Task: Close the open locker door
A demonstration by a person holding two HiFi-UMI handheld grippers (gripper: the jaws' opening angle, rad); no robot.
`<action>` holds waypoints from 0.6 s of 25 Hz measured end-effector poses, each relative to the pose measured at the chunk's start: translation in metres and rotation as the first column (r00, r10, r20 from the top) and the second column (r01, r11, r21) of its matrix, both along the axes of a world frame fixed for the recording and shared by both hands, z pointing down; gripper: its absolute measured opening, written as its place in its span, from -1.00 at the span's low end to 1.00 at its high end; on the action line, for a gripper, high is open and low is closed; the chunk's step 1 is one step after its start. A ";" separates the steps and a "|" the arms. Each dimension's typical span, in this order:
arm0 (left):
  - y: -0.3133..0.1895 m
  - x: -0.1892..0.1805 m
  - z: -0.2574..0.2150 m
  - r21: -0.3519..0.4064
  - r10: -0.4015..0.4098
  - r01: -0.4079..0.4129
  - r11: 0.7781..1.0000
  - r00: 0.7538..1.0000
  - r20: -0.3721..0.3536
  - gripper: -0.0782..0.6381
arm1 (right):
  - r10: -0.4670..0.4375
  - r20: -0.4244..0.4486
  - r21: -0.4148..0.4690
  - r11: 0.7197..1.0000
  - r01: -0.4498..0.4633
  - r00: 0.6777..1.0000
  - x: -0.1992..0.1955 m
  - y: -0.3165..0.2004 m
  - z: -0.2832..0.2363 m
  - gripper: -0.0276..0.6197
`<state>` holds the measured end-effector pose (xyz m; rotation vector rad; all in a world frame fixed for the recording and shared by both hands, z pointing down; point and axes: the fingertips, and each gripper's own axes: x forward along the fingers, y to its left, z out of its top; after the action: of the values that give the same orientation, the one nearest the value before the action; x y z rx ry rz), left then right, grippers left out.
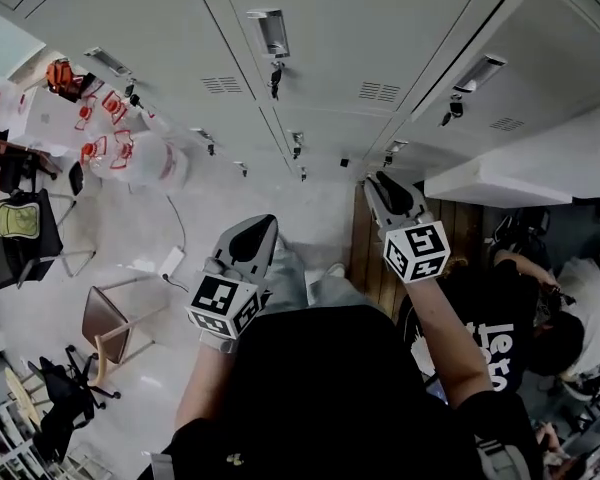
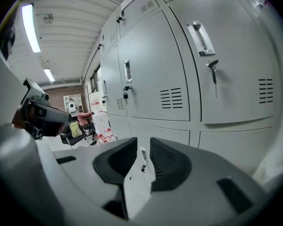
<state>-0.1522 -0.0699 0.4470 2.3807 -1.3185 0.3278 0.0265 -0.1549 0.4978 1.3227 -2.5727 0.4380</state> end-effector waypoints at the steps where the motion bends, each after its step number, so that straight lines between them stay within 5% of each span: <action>1: 0.003 0.000 -0.003 0.006 0.005 -0.005 1.000 1.000 -0.003 -0.72 | -0.016 0.012 0.001 1.000 0.016 1.000 -0.006 0.010 -0.007 -0.61; 15: 0.026 -0.006 -0.063 0.116 0.169 -0.162 0.980 0.984 -0.053 -0.72 | -0.088 0.056 0.130 0.988 0.080 0.995 -0.064 0.097 -0.109 -0.61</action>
<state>-0.1585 -0.0441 0.3836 2.5796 -1.1411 0.2298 -0.0377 -0.0575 0.3889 1.2529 -2.7368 0.3083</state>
